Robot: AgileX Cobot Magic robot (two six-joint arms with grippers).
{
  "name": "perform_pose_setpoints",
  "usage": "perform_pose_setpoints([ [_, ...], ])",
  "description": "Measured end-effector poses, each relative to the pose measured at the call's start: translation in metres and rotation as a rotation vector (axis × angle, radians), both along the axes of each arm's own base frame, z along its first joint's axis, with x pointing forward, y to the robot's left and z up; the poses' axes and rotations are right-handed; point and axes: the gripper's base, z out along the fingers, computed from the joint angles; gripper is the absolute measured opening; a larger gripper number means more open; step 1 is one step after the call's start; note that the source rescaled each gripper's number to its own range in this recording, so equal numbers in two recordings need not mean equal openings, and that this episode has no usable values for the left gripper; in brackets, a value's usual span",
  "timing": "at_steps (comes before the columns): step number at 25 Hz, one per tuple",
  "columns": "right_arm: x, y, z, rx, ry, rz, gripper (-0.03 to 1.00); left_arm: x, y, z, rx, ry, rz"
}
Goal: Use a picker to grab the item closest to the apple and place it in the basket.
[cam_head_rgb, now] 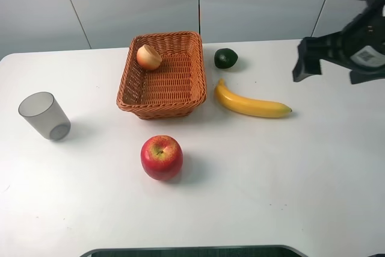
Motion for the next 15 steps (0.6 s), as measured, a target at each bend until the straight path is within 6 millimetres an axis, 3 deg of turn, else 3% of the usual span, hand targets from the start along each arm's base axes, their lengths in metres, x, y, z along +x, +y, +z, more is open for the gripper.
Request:
perform_pose_setpoints([
  [8, -0.068, -0.028, 0.046, -0.025, -0.149, -0.040, 1.00, 0.000, 0.000, 0.000, 0.000, 0.000, 0.000],
  [15, -0.133, -0.047, 0.064, -0.008, -0.296, -0.024, 1.00, 0.000, 0.000, 0.000, 0.000, 0.000, 0.000],
])
